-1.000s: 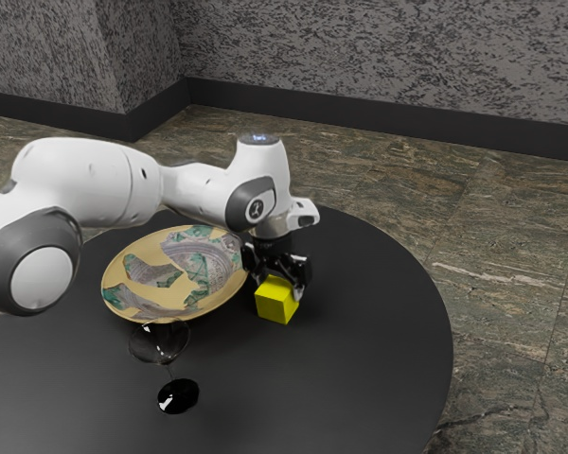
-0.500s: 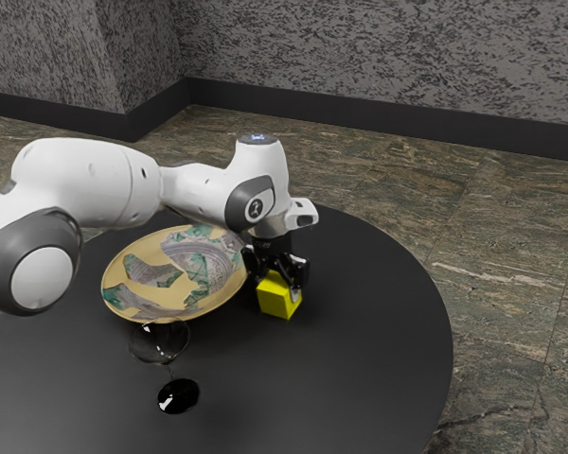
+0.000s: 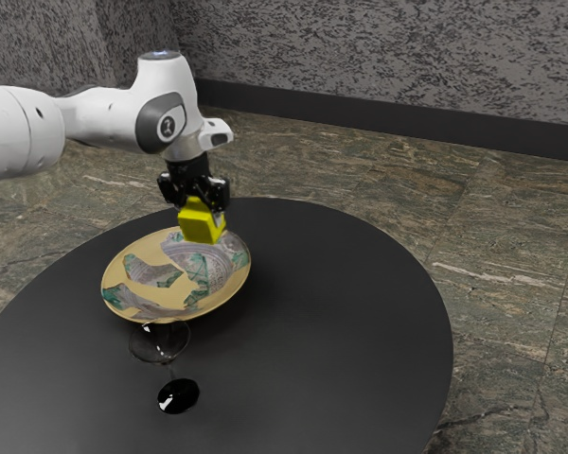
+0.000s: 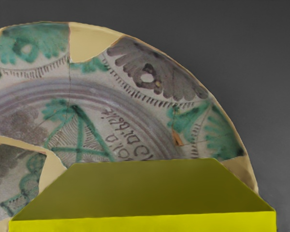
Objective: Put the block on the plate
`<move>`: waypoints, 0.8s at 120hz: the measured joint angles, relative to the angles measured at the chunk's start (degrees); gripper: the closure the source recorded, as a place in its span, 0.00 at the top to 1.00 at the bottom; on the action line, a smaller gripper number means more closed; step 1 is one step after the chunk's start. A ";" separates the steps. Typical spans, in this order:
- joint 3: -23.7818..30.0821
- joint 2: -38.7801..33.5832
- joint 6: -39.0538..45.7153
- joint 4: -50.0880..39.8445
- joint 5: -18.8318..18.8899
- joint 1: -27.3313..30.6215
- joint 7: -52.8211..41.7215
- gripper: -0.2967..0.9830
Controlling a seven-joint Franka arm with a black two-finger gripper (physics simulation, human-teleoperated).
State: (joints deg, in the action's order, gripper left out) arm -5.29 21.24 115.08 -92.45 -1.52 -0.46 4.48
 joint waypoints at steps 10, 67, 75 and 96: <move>0.01 0.07 -0.98 -1.88 -0.05 2.74 -0.02 0.56; 0.02 4.17 0.03 -5.13 -2.11 5.51 -0.18 0.67; 0.02 3.15 0.12 -5.04 -2.10 5.26 -0.26 0.70; -0.10 -8.50 -5.15 -3.48 -0.52 0.74 -0.50 0.74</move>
State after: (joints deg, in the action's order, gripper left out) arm -5.39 12.73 109.92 -95.92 -2.03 0.29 3.97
